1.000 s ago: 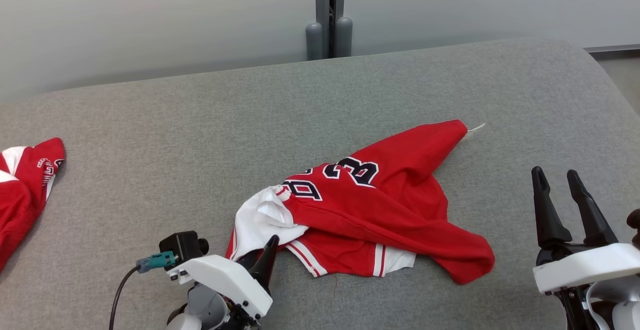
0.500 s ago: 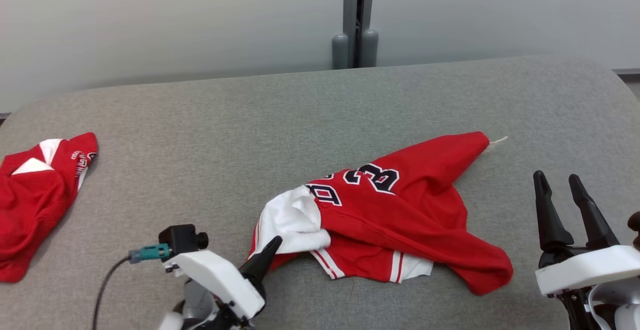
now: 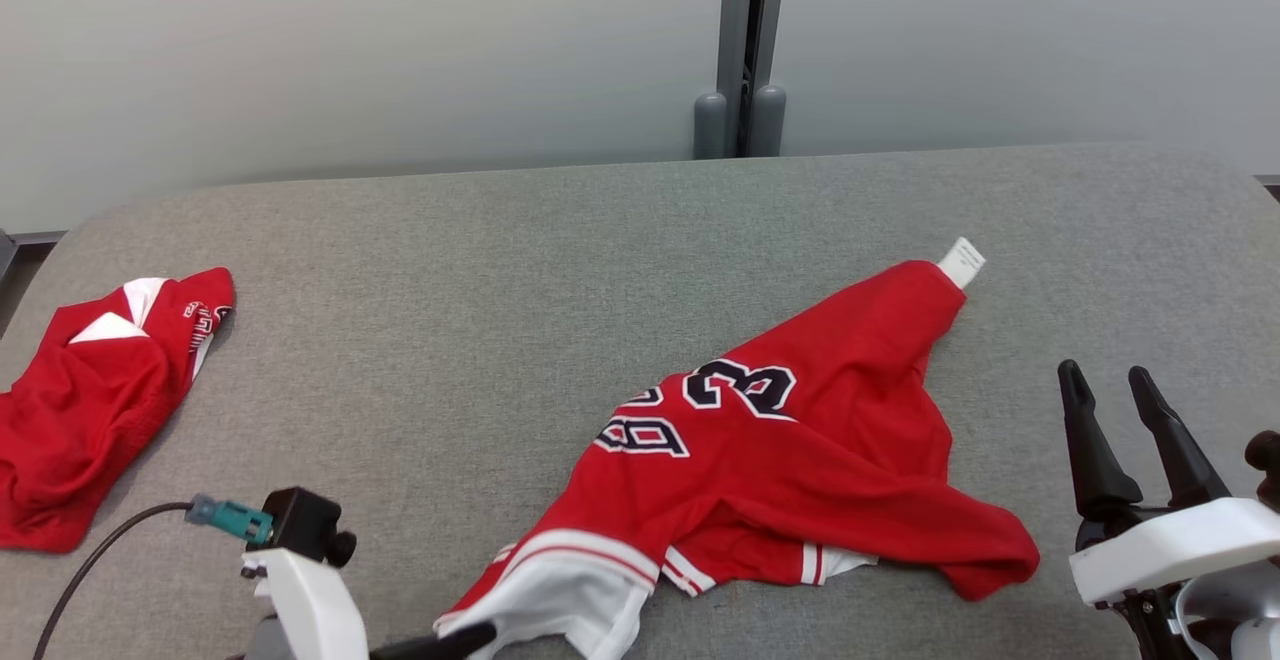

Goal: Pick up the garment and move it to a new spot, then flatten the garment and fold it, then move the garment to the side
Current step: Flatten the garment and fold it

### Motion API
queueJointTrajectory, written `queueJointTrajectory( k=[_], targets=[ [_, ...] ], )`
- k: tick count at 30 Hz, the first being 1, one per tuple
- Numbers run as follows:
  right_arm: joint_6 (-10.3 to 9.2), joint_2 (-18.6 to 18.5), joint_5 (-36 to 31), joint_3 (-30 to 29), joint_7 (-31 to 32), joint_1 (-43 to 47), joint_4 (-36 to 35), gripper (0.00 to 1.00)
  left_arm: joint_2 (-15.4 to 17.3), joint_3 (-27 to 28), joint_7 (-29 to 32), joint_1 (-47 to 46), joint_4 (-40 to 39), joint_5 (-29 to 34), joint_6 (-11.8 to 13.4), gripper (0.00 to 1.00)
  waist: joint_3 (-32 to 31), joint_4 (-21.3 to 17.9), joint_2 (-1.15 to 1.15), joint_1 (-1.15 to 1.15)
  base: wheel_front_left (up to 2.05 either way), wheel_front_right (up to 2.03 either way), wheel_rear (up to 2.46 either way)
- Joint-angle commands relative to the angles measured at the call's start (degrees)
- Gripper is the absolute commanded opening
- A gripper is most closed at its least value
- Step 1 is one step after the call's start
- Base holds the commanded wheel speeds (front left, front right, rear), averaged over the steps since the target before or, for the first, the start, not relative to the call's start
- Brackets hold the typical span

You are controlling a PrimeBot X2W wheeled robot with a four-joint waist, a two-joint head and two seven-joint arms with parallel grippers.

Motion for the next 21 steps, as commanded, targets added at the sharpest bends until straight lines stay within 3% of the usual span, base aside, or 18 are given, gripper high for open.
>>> queueJointTrajectory(
  k=[1,5,11,12,13,15,18,21],
  targets=[
    [0.01,-0.65,0.23,-0.31,0.28,0.81,-0.13,1.0,1.6,0.23,1.54,1.34,-1.61,-0.93,0.17,0.0,0.01,-0.3,0.0,0.0,0.0,0.0,0.0],
    [0.01,-0.87,0.13,-1.02,0.56,1.27,-0.34,1.0,6.85,-0.81,5.26,4.33,-5.34,0.68,1.56,0.0,0.25,-0.87,0.0,0.0,0.0,0.0,0.0],
    [0.01,-1.03,-0.75,-1.51,0.81,1.56,0.12,1.0,9.25,-3.45,5.87,5.58,-5.4,5.86,4.09,0.0,1.01,-1.17,0.0,0.0,0.0,0.0,0.0],
    [0.01,-0.94,-0.86,-1.41,0.79,1.41,0.23,1.0,8.9,-4.32,5.42,5.35,-4.46,7.57,4.29,0.55,1.12,-1.21,0.0,0.0,0.0,0.0,0.0],
    [0.01,-0.82,-0.91,-1.25,0.83,1.22,0.32,1.0,8.64,-4.84,4.12,4.64,-3.41,9.64,4.52,1.0,1.21,-1.27,0.0,0.0,0.0,0.0,0.0],
    [0.01,-0.65,-0.94,-0.97,0.9,0.91,0.58,1.0,8.12,-5.49,0.9,3.36,-0.85,13.8,4.87,1.0,1.26,-1.51,0.0,0.0,0.0,0.0,0.0],
    [0.01,-0.64,-0.9,-0.99,0.98,0.83,0.79,1.0,5.51,-5.46,-2.48,3.31,0.18,14.21,4.11,1.0,1.0,-1.68,0.0,0.0,0.0,0.0,0.0],
    [0.01,-0.65,-1.13,-1.33,0.92,1.62,0.76,1.0,6.11,-4.43,-5.55,4.01,-1.11,16.45,5.15,1.0,0.59,-1.83,0.0,0.0,0.0,0.0,0.0]
  ],
)
